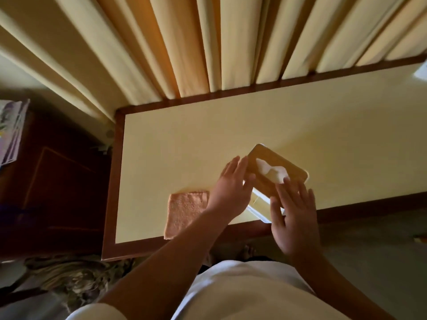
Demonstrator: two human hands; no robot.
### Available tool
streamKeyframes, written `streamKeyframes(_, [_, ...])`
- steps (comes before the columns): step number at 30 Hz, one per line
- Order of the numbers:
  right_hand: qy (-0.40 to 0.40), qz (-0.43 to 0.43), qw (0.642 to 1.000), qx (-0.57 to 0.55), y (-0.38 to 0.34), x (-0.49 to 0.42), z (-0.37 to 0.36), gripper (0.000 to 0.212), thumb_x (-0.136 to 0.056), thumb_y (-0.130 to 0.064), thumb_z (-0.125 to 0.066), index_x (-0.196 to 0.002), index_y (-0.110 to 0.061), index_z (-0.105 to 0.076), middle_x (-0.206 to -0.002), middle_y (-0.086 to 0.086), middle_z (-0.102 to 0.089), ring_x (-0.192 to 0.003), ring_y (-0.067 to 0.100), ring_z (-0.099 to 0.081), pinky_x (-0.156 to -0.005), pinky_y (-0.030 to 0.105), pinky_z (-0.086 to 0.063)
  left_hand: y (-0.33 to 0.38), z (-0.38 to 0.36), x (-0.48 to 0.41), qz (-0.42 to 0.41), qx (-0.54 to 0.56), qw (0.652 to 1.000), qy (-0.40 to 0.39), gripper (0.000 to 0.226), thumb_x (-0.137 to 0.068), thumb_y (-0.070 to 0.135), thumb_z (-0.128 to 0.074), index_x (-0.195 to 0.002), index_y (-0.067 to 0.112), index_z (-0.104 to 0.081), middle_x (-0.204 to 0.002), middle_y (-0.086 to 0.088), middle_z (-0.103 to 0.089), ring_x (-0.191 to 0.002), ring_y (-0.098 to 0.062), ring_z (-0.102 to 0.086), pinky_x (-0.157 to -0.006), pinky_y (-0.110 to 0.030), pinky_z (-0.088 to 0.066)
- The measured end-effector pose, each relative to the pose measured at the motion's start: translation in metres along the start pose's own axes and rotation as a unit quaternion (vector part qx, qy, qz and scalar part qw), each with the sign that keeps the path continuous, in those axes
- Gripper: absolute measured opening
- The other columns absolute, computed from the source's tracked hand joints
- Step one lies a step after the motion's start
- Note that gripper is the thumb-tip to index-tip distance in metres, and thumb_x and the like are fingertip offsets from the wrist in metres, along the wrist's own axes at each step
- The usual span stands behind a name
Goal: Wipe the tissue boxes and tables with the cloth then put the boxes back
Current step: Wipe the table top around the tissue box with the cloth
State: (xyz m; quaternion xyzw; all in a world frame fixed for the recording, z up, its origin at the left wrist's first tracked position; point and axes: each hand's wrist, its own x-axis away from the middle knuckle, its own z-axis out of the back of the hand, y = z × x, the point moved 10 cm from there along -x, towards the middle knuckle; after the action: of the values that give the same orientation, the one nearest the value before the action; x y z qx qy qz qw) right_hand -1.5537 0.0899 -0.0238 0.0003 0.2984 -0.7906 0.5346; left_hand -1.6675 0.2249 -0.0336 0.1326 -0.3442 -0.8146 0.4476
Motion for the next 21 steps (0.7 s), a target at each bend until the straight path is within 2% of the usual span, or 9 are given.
streamKeyframes(2, [0.001, -0.018, 1.000, 0.005, 0.012, -0.003, 0.004, 0.041, -0.103, -0.030, -0.053, -0.134, -0.008, -0.067, -0.155, 0.017, -0.050, -0.152, 0.040, -0.034, -0.118, 0.064, -0.033, 0.002, -0.001, -0.004, 0.017, 0.006, 1.000, 0.007, 0.055, -0.111, 0.033, -0.047, -0.160, 0.012, -0.037, -0.159, -0.009, -0.047, -0.143, -0.030, -0.048, -0.116, -0.047, -0.043])
streamKeyframes(4, [0.001, -0.057, 0.998, -0.014, 0.026, -0.003, 0.007, 0.039, -0.104, -0.031, -0.055, -0.135, -0.012, -0.067, -0.161, 0.020, -0.040, -0.154, 0.041, -0.028, -0.119, 0.060, -0.035, 0.002, -0.001, -0.007, 0.041, 0.007, 0.999, 0.012, 0.052, -0.111, 0.032, -0.046, -0.158, 0.012, -0.038, -0.151, -0.006, -0.054, -0.131, -0.028, -0.057, -0.105, -0.042, -0.050])
streamKeyframes(6, [-0.018, -0.122, 0.991, -0.054, 0.042, -0.003, 0.008, 0.043, -0.104, -0.034, -0.058, -0.143, -0.014, -0.061, -0.167, 0.019, -0.029, -0.154, 0.041, -0.029, -0.117, 0.057, -0.038, 0.001, 0.000, -0.008, 0.066, -0.001, 0.998, 0.007, 0.053, -0.112, 0.033, -0.045, -0.160, 0.013, -0.035, -0.149, -0.007, -0.057, -0.130, -0.027, -0.058, -0.101, -0.036, -0.046])
streamKeyframes(7, [-0.039, -0.159, 0.984, -0.075, 0.049, -0.001, 0.004, 0.051, -0.102, -0.037, -0.059, -0.148, -0.015, -0.055, -0.168, 0.018, -0.027, -0.152, 0.041, -0.032, -0.114, 0.056, -0.042, -0.002, 0.001, -0.009, 0.075, -0.002, 0.997, 0.004, 0.054, -0.112, 0.034, -0.045, -0.160, 0.012, -0.035, -0.147, -0.007, -0.059, -0.129, -0.027, -0.058, -0.099, -0.034, -0.045])
streamKeyframes(9, [-0.072, -0.206, 0.969, -0.120, 0.056, 0.003, -0.002, 0.065, -0.097, -0.044, -0.056, -0.155, -0.016, -0.046, -0.164, 0.017, -0.036, -0.146, 0.039, -0.044, -0.108, 0.055, -0.050, -0.002, 0.002, -0.009, 0.080, -0.002, 0.997, 0.007, 0.049, -0.111, 0.034, -0.047, -0.155, 0.012, -0.042, -0.137, -0.007, -0.065, -0.121, -0.027, -0.062, -0.092, -0.031, -0.045])
streamKeyframes(12, [-0.072, -0.169, 0.971, -0.152, 0.049, -0.001, -0.004, 0.065, -0.096, -0.048, -0.054, -0.152, -0.013, -0.050, -0.149, 0.017, -0.056, -0.129, 0.035, -0.062, -0.094, 0.052, -0.060, -0.001, 0.004, -0.010, 0.077, -0.006, 0.997, 0.020, 0.035, -0.110, 0.034, -0.051, -0.137, 0.013, -0.056, -0.116, -0.003, -0.069, -0.102, -0.022, -0.064, -0.081, -0.032, -0.047])
streamKeyframes(15, [-0.088, -0.125, 0.978, -0.144, 0.038, -0.012, -0.011, 0.049, -0.100, -0.036, -0.062, -0.146, -0.018, -0.059, -0.146, 0.020, -0.056, -0.104, 0.031, -0.073, -0.082, 0.040, -0.063, -0.007, 0.008, -0.003, 0.089, -0.003, 0.995, 0.044, 0.022, -0.107, 0.036, -0.053, -0.117, 0.018, -0.058, -0.100, 0.004, -0.067, -0.088, -0.019, -0.061, -0.074, -0.035, -0.049])
streamKeyframes(17, [-0.109, -0.099, 0.981, -0.128, 0.029, -0.020, -0.017, 0.046, -0.102, -0.035, -0.059, -0.146, -0.025, -0.059, -0.151, 0.020, -0.052, -0.089, 0.025, -0.073, -0.078, 0.038, -0.063, -0.015, 0.016, 0.004, 0.106, 0.002, 0.992, 0.063, 0.018, -0.106, 0.037, -0.054, -0.111, 0.019, -0.058, -0.095, 0.005, -0.066, -0.085, -0.017, -0.061, -0.073, -0.038, -0.053])
streamKeyframes(21, [-0.124, -0.056, 0.980, -0.142, -0.005, -0.042, -0.028, 0.046, -0.106, -0.045, -0.047, -0.148, -0.028, -0.055, -0.158, 0.016, -0.043, -0.100, 0.022, -0.071, -0.086, 0.040, -0.062, -0.033, 0.049, 0.019, 0.131, 0.011, 0.983, 0.129, 0.015, -0.106, 0.034, -0.057, -0.109, 0.020, -0.061, -0.090, 0.006, -0.066, -0.080, -0.015, -0.060, -0.067, -0.033, -0.048])
